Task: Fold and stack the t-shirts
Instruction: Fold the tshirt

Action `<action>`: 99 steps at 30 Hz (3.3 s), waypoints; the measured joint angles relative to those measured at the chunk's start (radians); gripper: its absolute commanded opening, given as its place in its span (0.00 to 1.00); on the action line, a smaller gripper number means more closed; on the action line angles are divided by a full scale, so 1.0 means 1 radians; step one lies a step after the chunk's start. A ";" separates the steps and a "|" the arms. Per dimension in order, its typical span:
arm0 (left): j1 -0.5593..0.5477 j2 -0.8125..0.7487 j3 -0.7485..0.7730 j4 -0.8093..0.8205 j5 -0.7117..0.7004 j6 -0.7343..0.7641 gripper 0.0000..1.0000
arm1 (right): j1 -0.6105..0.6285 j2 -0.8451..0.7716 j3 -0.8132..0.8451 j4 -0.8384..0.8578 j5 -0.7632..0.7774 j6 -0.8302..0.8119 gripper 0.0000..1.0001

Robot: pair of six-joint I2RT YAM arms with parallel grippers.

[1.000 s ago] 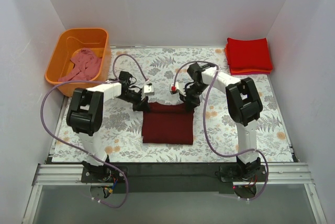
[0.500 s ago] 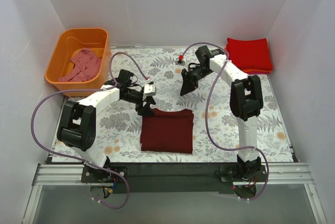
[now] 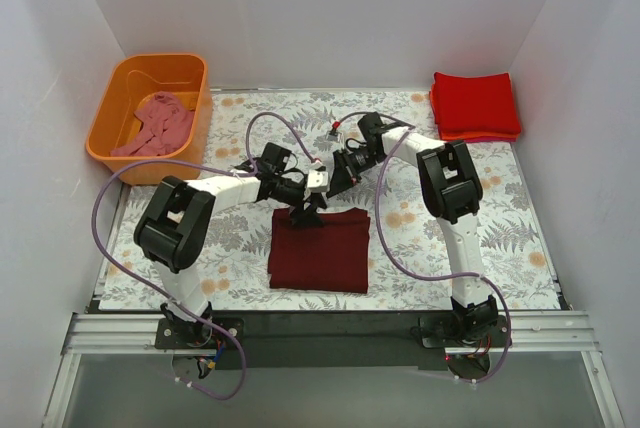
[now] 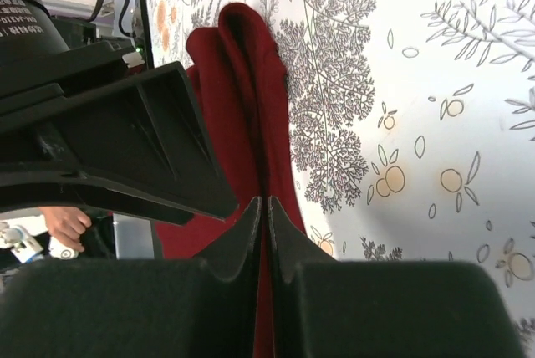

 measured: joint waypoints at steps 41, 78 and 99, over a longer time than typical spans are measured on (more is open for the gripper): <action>-0.078 -0.296 -0.358 0.399 -0.196 0.083 0.00 | 0.088 0.024 -0.238 0.273 -0.180 0.083 0.06; -0.026 -0.334 -0.489 0.670 -0.234 0.130 0.00 | 0.086 0.007 -0.269 0.276 -0.197 -0.017 0.06; 0.146 -0.340 -0.019 0.152 -0.136 -0.123 0.41 | -0.003 -0.068 -0.041 -0.098 0.213 -0.208 0.47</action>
